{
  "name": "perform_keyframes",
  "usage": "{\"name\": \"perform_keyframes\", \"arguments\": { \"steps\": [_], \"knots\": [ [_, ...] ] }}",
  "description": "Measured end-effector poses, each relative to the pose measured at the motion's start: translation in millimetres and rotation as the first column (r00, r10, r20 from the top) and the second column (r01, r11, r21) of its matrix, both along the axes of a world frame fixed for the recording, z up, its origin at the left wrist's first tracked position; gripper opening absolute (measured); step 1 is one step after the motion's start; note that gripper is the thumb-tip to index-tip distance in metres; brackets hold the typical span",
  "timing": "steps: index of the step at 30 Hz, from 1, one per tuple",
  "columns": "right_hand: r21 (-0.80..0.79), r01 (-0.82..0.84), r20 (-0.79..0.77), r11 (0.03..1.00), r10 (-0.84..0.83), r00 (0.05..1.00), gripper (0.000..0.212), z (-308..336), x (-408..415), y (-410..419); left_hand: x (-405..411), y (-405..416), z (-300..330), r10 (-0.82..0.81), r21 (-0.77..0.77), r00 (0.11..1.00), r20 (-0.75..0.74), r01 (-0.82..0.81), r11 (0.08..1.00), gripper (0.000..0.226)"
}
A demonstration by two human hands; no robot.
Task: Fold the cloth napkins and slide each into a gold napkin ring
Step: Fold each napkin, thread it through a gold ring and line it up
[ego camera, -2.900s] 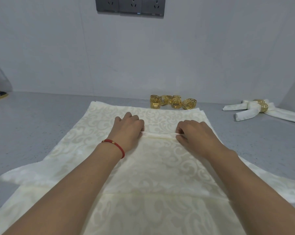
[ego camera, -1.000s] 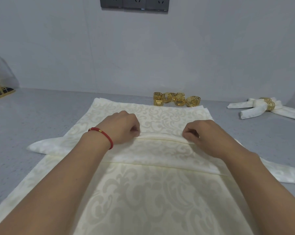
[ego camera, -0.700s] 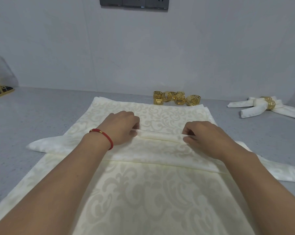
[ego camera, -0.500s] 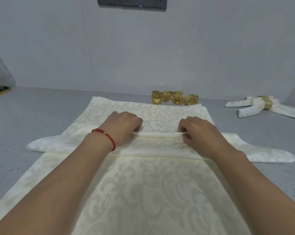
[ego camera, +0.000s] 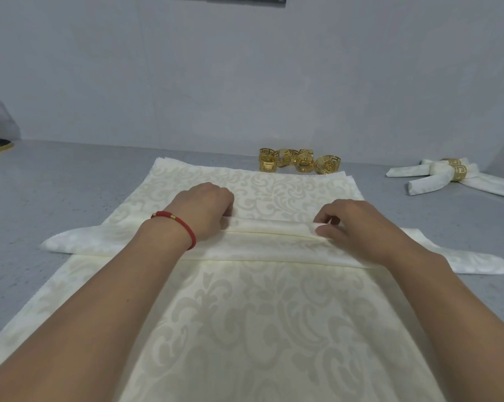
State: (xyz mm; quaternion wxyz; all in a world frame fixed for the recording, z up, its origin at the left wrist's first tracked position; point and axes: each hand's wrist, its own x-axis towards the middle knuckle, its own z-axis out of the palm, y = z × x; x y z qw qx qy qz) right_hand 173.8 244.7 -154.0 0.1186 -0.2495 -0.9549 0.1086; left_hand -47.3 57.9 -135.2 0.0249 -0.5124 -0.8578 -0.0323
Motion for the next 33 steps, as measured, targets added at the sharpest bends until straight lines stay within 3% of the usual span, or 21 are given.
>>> {"name": "perform_keyframes", "arguments": {
  "steps": [2,5,8,10,13,16,18,21,24,29,33],
  "knots": [
    [0.078,0.036,-0.054,0.996,-0.031,0.998,0.004,-2,-3,1,2,1,-3,-0.023,0.065,0.991,-0.133,0.032,0.997,0.011],
    [0.139,0.053,-0.088,0.989,-0.041,0.995,0.007,-3,-8,1,8,5,-8,-0.075,0.096,0.976,-0.203,0.096,0.991,0.019],
    [0.14,0.034,-0.018,0.99,-0.032,0.999,0.013,1,-8,1,11,5,-5,-0.105,0.001,0.982,-0.16,0.106,0.994,0.022],
    [0.082,0.042,0.042,0.996,-0.045,0.998,0.012,5,-6,-1,10,1,0,-0.084,-0.03,0.996,-0.027,0.083,0.996,0.022],
    [-0.062,0.064,-0.042,0.996,-0.067,0.997,0.01,5,-1,-1,4,-4,3,-0.082,0.06,0.991,0.102,0.076,0.995,0.018],
    [-0.111,0.041,-0.126,0.993,-0.055,0.991,0.002,1,0,0,5,-4,1,-0.075,0.059,0.989,0.127,0.068,0.996,0.016],
    [-0.138,0.006,-0.084,0.99,-0.017,0.996,0.012,1,1,-1,7,-4,3,-0.049,0.003,0.991,0.125,0.049,0.999,0.021],
    [-0.091,-0.04,-0.044,0.995,0.036,0.998,0.007,6,4,-2,14,-5,8,-0.061,-0.036,0.998,0.0,0.061,0.997,0.011],
    [-0.054,-0.073,-0.028,0.996,0.072,0.997,0.018,10,3,-5,24,-6,11,-0.098,-0.101,0.991,-0.088,0.089,0.991,0.018],
    [-0.067,-0.11,0.176,0.992,0.12,0.977,0.027,20,12,-7,37,-10,17,-0.086,-0.361,0.996,0.007,0.083,0.929,0.03],
    [-0.113,-0.12,0.165,0.986,0.138,0.977,0.018,29,24,-9,38,-13,26,-0.053,-0.264,0.994,0.096,0.077,0.962,0.014]
  ]
}}
